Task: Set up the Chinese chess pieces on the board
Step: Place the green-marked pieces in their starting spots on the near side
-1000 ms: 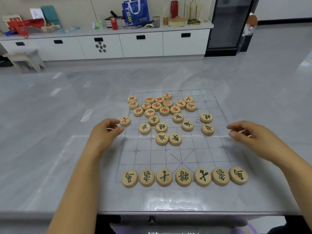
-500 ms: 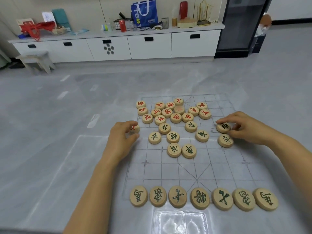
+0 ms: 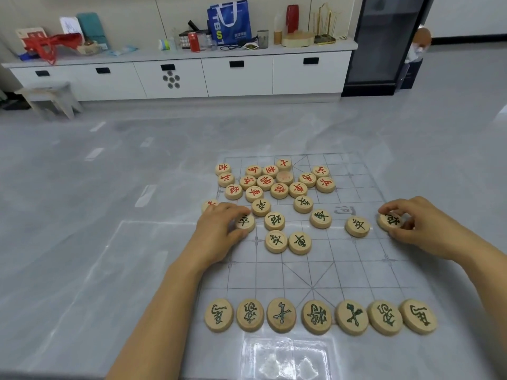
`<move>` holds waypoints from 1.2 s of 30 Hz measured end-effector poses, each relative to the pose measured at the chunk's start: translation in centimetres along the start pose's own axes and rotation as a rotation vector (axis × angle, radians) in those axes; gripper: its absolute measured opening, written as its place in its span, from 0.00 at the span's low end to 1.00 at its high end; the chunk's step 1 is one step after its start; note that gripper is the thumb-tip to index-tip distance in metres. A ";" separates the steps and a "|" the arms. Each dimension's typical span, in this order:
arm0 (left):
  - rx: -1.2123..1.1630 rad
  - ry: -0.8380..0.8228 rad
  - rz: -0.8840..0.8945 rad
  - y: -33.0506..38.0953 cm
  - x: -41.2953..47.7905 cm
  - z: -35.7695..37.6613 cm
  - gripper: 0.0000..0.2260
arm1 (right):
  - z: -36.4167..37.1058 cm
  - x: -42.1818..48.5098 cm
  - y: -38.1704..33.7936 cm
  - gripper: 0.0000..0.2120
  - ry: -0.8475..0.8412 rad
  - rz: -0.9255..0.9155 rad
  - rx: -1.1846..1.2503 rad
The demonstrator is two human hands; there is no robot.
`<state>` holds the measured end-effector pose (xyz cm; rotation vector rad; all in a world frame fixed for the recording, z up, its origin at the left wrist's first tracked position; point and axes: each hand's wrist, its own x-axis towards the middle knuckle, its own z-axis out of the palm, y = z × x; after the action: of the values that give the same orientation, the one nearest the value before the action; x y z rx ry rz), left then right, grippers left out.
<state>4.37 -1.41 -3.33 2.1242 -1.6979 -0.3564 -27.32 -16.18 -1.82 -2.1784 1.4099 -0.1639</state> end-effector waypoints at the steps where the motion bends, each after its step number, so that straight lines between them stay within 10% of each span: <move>1: 0.004 -0.003 -0.002 0.0 0.0 0.0 0.19 | 0.2 -0.2 0.0 0.14 0.007 -0.001 0.003; 16: -0.093 -0.096 -0.064 -0.1 -0.6 -1.0 0.19 | 1.1 -0.3 -0.9 0.26 0.001 -0.080 0.072; 36: 0.059 -0.122 0.233 2.4 -0.8 0.4 0.20 | 0.7 -1.0 -2.6 0.17 0.202 -0.162 0.069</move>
<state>1.92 -1.17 -2.65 1.9513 -2.0245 -0.3773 -25.40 -14.19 -0.94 -2.2690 1.3096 -0.4971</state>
